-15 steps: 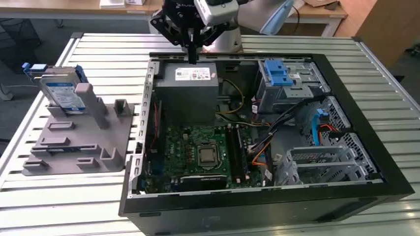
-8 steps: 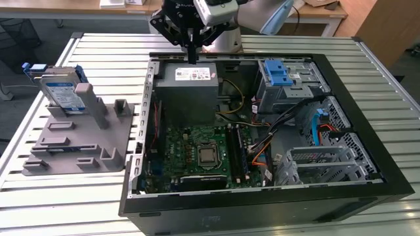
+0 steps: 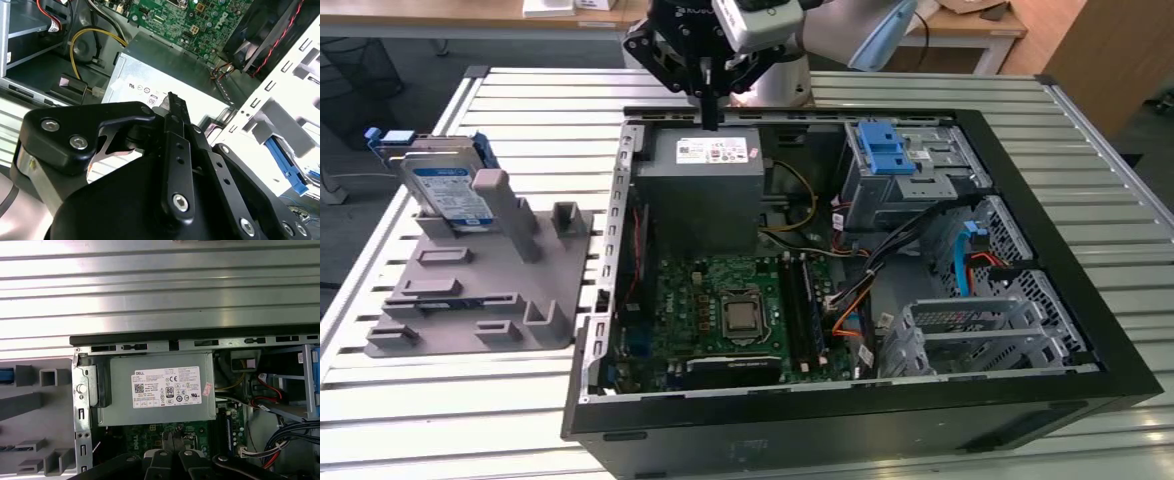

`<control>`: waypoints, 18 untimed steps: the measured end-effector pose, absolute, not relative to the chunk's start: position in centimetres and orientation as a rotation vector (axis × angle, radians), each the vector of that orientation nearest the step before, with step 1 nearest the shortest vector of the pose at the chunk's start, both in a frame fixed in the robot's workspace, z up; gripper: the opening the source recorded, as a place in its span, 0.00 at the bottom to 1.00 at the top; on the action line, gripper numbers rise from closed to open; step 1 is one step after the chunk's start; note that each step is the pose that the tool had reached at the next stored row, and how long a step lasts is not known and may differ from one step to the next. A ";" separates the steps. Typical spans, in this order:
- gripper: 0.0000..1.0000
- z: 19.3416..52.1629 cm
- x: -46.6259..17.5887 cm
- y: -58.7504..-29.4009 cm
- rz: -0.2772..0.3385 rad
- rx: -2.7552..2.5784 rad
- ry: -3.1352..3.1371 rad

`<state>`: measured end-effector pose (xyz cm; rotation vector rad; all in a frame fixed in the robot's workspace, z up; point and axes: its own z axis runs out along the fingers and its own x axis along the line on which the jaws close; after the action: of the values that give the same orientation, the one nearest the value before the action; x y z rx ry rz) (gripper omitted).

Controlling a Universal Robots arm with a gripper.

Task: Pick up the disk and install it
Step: 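Reach for the disk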

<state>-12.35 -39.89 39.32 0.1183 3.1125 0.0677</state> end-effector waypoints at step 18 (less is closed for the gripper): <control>0.11 39.3 -12.8 -39.9 0.068 0.118 3.113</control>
<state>-12.79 -39.89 39.28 0.1181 3.1125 0.0676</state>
